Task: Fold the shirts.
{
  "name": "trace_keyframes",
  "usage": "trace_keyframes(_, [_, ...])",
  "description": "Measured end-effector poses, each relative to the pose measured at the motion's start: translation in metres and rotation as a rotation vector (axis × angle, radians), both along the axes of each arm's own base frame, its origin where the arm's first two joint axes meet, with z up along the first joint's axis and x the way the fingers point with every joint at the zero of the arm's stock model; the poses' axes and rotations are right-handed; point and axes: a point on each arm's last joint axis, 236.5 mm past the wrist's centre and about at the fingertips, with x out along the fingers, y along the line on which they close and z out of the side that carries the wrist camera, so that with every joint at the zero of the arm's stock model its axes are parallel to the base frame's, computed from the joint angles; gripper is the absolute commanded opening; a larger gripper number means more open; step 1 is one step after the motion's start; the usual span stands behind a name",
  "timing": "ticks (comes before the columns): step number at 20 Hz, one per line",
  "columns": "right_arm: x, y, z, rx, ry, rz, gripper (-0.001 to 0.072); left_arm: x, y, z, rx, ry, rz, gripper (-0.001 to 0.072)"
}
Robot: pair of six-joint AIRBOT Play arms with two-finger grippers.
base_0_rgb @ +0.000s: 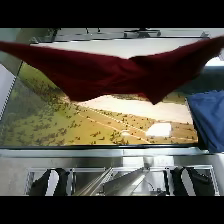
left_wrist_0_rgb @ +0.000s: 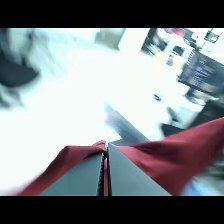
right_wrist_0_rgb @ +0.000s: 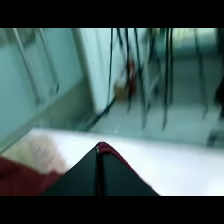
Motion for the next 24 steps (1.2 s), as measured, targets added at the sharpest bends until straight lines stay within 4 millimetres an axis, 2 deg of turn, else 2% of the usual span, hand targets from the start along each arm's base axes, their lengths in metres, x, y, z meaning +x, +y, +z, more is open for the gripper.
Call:
trace_keyframes(2, [-0.05, 0.009, 0.054, -0.076, -0.174, -0.073, 0.0026, -0.027, -0.017, 0.039, 0.109, -0.123, 0.036, 0.0019])
trace_keyframes(3, [-0.071, 0.009, 0.074, -0.108, -0.24, -0.119, 0.0026, -0.035, -0.023, 0.05, 0.163, -0.155, 0.062, 0.002])
trace_keyframes(5, [-0.096, 0.005, 0.096, -0.164, -0.319, -0.208, 0.0026, -0.039, -0.02, 0.062, 0.254, -0.175, 0.148, 0.002])
trace_keyframes(6, [-0.099, 0.002, 0.101, -0.182, -0.33, -0.238, 0.0026, -0.037, -0.015, 0.065, 0.288, -0.172, 0.195, 0.002])
trace_keyframes(7, [-0.094, -0.003, 0.101, -0.193, -0.318, -0.255, 0.0026, -0.032, -0.008, 0.065, 0.308, -0.161, 0.226, 0.002])
trace_keyframes(9, [-0.062, -0.013, 0.083, -0.206, -0.221, -0.243, 0.0026, -0.011, -0.001, 0.054, 0.316, -0.108, 0.224, 0.002])
trace_keyframes(11, [-0.012, -0.025, 0.043, -0.204, -0.048, -0.192, 0.0026, 0.027, -0.002, 0.021, 0.308, 0.001, 0.156, 0.002])
trace_keyframes(13, [0.04, -0.039, -0.011, -0.181, 0.148, -0.135, 0.0026, 0.08, -0.008, -0.027, 0.287, 0.139, 0.081, 0.002])
trace_keyframes(15, [0.091, -0.056, -0.083, -0.132, 0.363, -0.081, 0.0027, 0.133, -0.016, -0.082, 0.259, 0.274, 0.026, 0.002])
trace_keyframes(18, [0.154, -0.081, -0.203, -0.027, 0.656, -0.035, 0.0026, 0.209, -0.019, -0.186, 0.225, 0.494, -0.004, 0.0019])
trace_keyframes(20, [0.188, -0.093, -0.275, 0.056, 0.798, -0.032, 0.0028, 0.248, -0.017, -0.253, 0.209, 0.62, -0.012, 0.0017])
trace_keyframes(21, [0.204, -0.095, -0.307, 0.107, 0.849, -0.03, 0.0061, 0.263, -0.017, -0.28, 0.203, 0.669, -0.015, 0.0019])
trace_keyframes(22, [0.217, -0.094, -0.332, 0.159, 0.885, -0.024, 0.0225, 0.277, -0.016, -0.304, 0.193, 0.713, -0.018, 0.0091])
trace_keyframes(23, [0.229, -0.091, -0.354, 0.205, 0.907, -0.013, 0.0293, 0.288, -0.015, -0.325, 0.18, 0.753, -0.019, 0.0336])
trace_keyframes(24, [0.239, -0.087, -0.372, 0.246, 0.922, 0.002, 0.0294, 0.297, -0.015, -0.34, 0.165, 0.786, -0.018, 0.0431])
